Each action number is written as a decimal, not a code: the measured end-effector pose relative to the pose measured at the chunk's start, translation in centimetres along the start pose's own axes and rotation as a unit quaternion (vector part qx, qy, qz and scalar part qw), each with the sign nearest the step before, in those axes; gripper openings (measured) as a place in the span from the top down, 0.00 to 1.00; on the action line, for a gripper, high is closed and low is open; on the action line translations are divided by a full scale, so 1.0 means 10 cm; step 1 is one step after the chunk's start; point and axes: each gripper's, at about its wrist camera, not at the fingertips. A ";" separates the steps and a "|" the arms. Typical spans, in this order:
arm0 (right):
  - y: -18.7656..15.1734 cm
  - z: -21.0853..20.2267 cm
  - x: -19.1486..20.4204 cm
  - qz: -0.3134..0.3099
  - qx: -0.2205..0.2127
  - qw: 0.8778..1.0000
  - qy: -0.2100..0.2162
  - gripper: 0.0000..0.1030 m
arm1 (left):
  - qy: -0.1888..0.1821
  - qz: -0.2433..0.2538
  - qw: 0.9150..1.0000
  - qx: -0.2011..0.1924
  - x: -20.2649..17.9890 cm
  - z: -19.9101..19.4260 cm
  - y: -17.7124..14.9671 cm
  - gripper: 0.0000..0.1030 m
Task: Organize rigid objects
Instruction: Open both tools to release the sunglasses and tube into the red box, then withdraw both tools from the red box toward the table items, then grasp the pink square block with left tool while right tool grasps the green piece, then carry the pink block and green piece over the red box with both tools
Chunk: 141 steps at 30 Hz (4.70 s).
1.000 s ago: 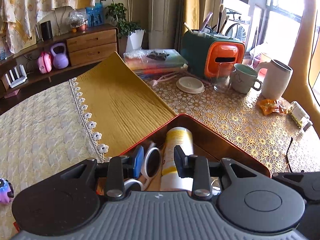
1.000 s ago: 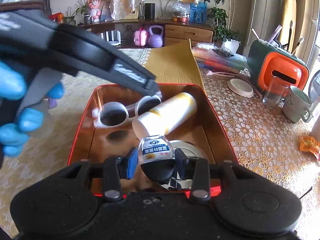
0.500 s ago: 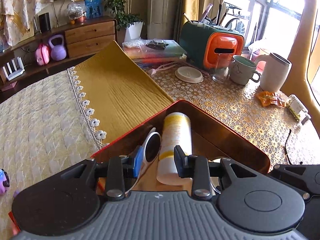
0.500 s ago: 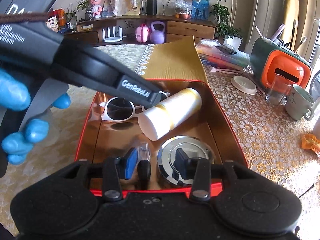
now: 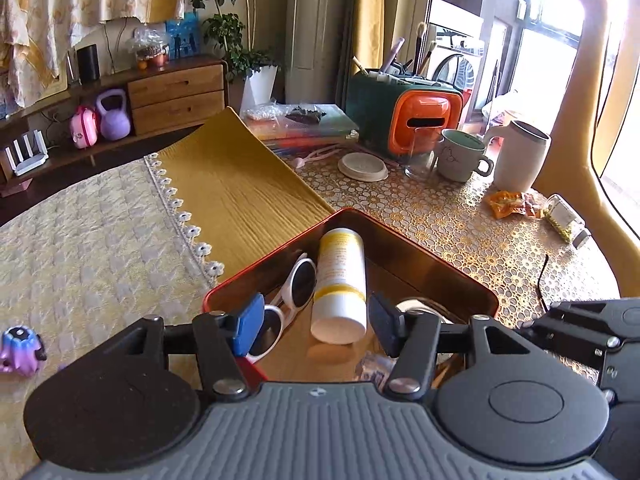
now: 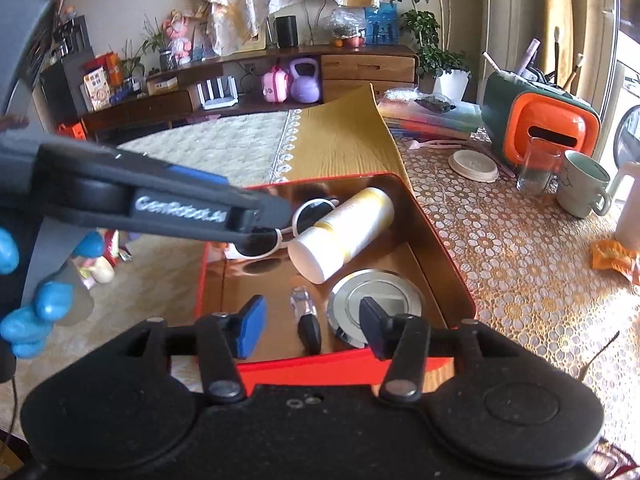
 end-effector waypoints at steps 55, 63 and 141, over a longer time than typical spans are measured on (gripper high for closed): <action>-0.23 -0.21 1.33 -0.076 -0.022 0.991 0.112 0.01 | 0.105 -0.111 0.988 0.015 1.59 -1.24 -1.36 0.14; -0.36 0.01 1.66 -0.109 -0.004 0.986 0.129 0.02 | 0.100 -0.110 0.988 0.035 1.64 -1.00 -1.47 0.14; -0.37 0.07 1.45 -0.087 -0.009 0.993 0.084 0.77 | 0.043 -0.105 0.992 0.061 1.51 -1.00 -1.38 0.61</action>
Point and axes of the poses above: each gripper's, at about its wrist camera, not at the fingertips, and z roughly the way its jaws point, x to its left, y to its top
